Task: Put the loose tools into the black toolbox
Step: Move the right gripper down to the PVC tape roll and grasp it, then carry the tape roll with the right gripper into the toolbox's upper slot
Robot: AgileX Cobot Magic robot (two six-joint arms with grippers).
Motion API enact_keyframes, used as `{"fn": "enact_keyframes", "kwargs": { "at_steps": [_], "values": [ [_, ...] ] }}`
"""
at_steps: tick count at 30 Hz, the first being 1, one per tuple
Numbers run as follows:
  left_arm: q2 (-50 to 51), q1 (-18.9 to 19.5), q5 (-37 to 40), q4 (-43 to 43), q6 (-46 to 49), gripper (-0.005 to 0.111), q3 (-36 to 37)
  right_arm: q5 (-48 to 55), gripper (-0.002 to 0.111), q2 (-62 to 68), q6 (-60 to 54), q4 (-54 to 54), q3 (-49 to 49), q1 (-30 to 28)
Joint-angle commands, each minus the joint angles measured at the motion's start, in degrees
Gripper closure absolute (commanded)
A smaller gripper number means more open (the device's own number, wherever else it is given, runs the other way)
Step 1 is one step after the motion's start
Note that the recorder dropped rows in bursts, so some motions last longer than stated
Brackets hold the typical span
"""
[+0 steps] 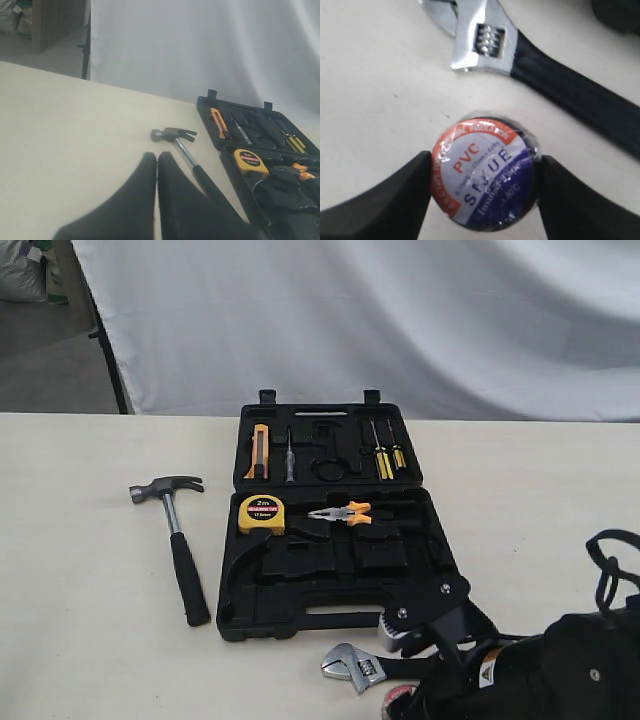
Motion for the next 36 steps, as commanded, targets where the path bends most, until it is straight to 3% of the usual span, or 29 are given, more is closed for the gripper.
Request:
{"fn": "enact_keyframes", "kwargs": {
  "at_steps": [1,4,7,12,16,24,30,36],
  "values": [
    [-0.2,1.5,-0.4,0.3,-0.3,0.106,-0.2,2.5,0.108,-4.5,-0.4,-0.6,-4.0,-0.1],
    [-0.2,1.5,-0.4,0.3,-0.3,0.106,-0.2,1.3,0.108,-7.1,-0.7,-0.6,-6.7,-0.1],
    [-0.2,1.5,-0.4,0.3,-0.3,0.106,-0.2,-8.7,0.108,-7.7,-2.7,-0.6,-10.3,-0.1],
    [-0.2,1.5,-0.4,0.3,-0.3,0.106,-0.2,-18.3,0.108,1.5,-7.5,-0.6,-18.4,-4.0],
    [-0.2,1.5,-0.4,0.3,-0.3,0.106,-0.2,-17.9,0.108,15.8,-7.5,-0.6,-31.6,-10.9],
    [-0.2,1.5,-0.4,0.3,-0.3,0.106,-0.2,-16.8,0.108,36.0,-7.5,-0.4,-53.4,-12.6],
    [-0.2,1.5,-0.4,0.3,-0.3,0.106,-0.2,-11.7,0.108,41.1,-7.5,-0.4,-60.7,-14.6],
    [-0.2,1.5,-0.4,0.3,-0.3,0.106,-0.2,-12.1,0.108,43.0,-7.3,-0.4,-61.5,-14.7]
  ]
}}
